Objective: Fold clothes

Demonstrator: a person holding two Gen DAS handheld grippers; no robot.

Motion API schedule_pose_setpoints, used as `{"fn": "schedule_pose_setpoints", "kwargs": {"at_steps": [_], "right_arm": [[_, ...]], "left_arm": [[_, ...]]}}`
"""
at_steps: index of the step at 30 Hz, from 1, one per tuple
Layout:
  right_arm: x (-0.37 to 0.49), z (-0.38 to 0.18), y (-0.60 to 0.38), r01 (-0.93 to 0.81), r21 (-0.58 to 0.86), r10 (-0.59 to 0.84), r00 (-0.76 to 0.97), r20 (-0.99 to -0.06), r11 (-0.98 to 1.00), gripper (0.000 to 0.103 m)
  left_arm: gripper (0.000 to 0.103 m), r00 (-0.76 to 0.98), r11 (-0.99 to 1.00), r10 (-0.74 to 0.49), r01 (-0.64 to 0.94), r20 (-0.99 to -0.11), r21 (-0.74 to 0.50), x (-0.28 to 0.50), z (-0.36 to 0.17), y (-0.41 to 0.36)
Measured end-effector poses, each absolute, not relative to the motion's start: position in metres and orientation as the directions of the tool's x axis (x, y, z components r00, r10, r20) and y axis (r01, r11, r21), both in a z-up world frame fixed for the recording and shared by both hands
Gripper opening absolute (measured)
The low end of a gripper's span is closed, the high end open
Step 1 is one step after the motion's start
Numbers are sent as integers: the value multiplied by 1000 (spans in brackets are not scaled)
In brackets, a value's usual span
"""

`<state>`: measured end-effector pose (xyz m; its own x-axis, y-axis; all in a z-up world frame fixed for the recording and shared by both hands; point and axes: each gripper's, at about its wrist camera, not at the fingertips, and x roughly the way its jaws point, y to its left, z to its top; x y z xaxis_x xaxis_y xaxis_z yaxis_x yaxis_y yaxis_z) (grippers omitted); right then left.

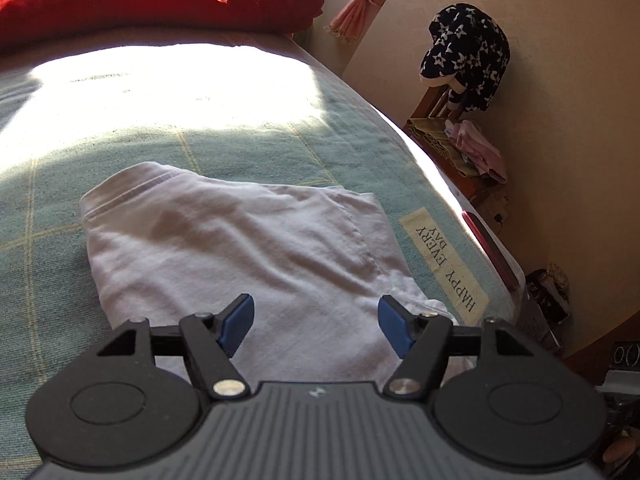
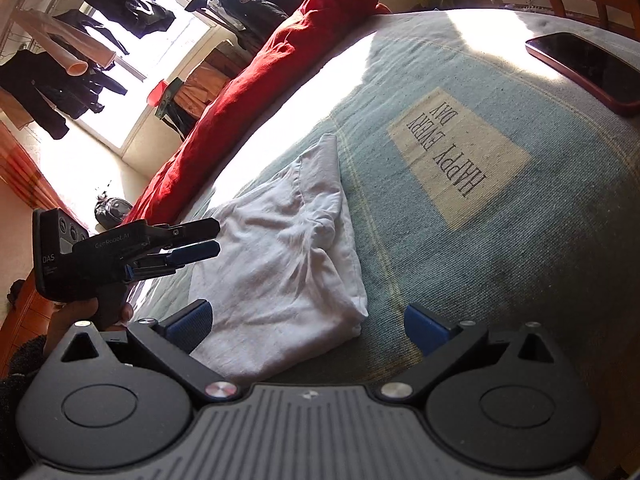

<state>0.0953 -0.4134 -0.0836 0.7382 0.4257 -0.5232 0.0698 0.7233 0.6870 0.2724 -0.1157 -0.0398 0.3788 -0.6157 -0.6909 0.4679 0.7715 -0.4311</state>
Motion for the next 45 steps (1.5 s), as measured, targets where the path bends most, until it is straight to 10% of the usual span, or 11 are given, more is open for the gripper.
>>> {"fn": "schedule_pose_setpoints", "kwargs": {"at_steps": [16, 22, 37, 45], "right_arm": [[107, -81, -399, 58, 656, 427, 716, -553, 752, 103], [111, -84, -401, 75, 640, 412, 706, -576, 765, 103], [136, -45, -372, -192, 568, 507, 723, -470, 800, 103], [174, -90, -375, -101, 546, 460, 676, -576, 832, 103]], "left_arm": [[69, 515, 746, -651, 569, -558, -345, 297, -31, -114], [66, 568, 852, -491, 472, -660, -227, 329, -69, -110], [69, 472, 721, -671, 597, -572, -353, 239, -22, -82], [69, 372, 664, -731, 580, -572, -471, 214, -26, -73]]}}
